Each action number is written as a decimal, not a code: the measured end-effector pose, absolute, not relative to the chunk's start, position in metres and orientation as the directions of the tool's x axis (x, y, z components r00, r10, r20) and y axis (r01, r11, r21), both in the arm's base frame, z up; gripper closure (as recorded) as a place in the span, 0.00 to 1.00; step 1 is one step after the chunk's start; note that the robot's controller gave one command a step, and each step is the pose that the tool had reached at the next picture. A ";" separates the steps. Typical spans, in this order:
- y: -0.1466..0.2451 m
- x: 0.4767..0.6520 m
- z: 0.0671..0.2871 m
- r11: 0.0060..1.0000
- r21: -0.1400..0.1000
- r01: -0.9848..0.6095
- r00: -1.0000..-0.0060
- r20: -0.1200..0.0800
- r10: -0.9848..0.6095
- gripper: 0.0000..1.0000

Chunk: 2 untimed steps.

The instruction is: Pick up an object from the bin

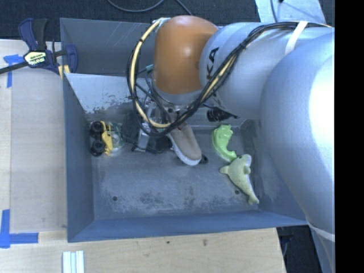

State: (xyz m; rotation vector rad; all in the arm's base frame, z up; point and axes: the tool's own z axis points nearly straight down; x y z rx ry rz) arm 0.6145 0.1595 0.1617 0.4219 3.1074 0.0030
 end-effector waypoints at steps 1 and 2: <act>0.157 0.620 0.144 0.972 0.002 0.235 -0.972 -0.005 0.235 0.00; 0.115 0.627 0.083 0.948 0.006 0.317 -0.948 -0.007 0.317 0.00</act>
Offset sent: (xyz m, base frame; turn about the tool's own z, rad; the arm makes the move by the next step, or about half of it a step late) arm 0.0128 -0.0525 -0.0917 0.0699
